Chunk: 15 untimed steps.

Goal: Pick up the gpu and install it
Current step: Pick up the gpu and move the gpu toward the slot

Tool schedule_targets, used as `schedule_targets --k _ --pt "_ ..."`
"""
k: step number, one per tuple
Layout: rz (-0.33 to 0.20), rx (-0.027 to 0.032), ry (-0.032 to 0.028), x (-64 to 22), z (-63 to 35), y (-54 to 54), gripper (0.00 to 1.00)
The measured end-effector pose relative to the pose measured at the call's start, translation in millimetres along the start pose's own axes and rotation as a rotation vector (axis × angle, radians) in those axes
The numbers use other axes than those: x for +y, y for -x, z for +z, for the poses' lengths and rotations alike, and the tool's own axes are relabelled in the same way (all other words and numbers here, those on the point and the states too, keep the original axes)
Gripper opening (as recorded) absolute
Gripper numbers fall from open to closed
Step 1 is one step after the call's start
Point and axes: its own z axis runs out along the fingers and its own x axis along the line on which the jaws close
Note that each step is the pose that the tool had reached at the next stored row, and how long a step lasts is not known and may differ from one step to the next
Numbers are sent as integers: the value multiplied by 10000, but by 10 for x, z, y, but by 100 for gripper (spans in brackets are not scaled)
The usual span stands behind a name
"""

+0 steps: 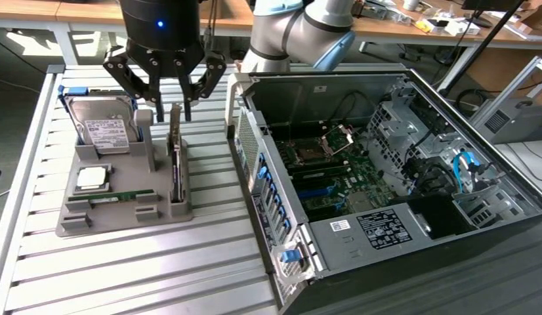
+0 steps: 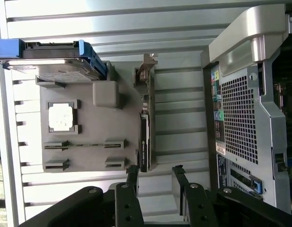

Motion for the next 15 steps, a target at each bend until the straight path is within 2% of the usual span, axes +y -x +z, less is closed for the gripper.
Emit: schedule_targets --k 15 --pt "1 4 -1 -6 136 -2 42"
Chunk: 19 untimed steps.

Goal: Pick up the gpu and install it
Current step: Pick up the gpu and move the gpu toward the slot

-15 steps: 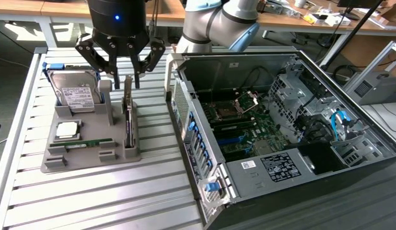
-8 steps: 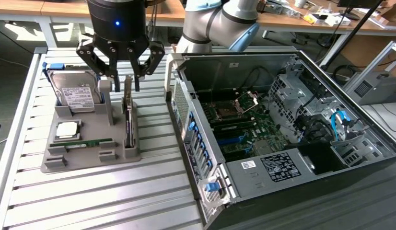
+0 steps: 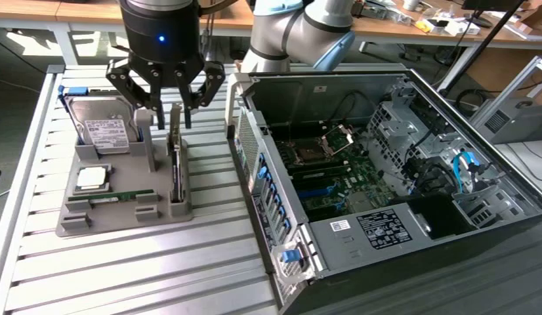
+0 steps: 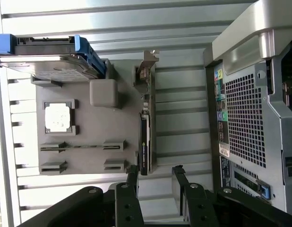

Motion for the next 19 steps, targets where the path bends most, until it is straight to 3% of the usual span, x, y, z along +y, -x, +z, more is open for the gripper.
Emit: schedule_targets --k 19 --pt "0 8 -3 26 73 87 42"
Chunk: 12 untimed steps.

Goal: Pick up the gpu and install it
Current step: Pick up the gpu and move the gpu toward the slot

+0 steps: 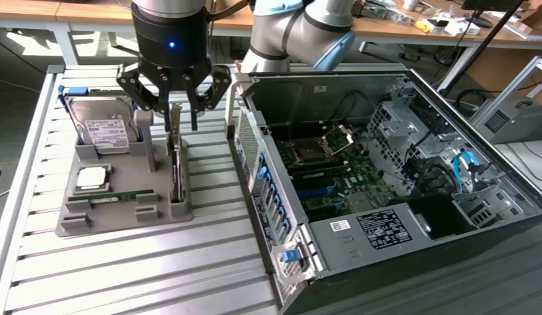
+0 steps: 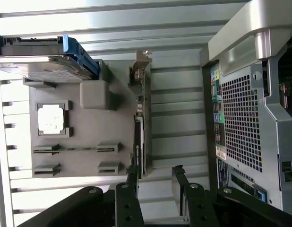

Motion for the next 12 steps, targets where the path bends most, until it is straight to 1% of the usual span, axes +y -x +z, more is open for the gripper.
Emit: schedule_targets --k 12 --pt "0 1 0 -3 65 -2 42"
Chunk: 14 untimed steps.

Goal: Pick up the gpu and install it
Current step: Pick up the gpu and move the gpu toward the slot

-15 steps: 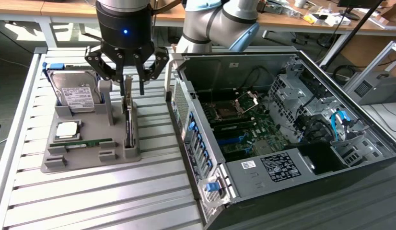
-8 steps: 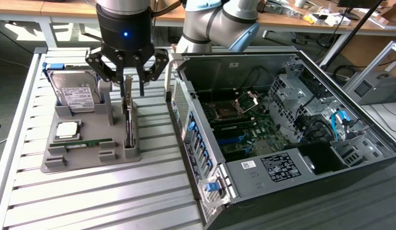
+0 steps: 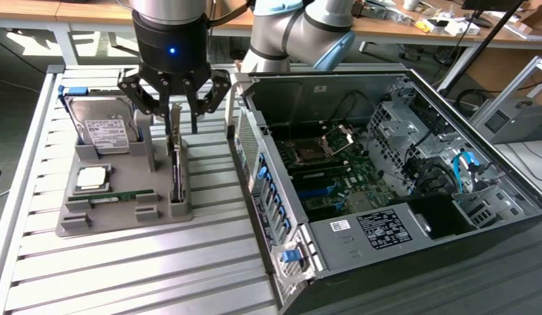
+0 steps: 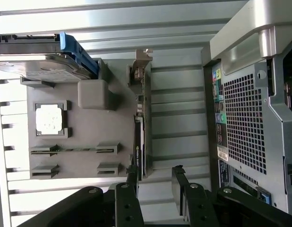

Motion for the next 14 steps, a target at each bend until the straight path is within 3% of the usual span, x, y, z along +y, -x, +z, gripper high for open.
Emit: schedule_targets --k 14 --pt "0 -1 1 -3 79 -2 42"
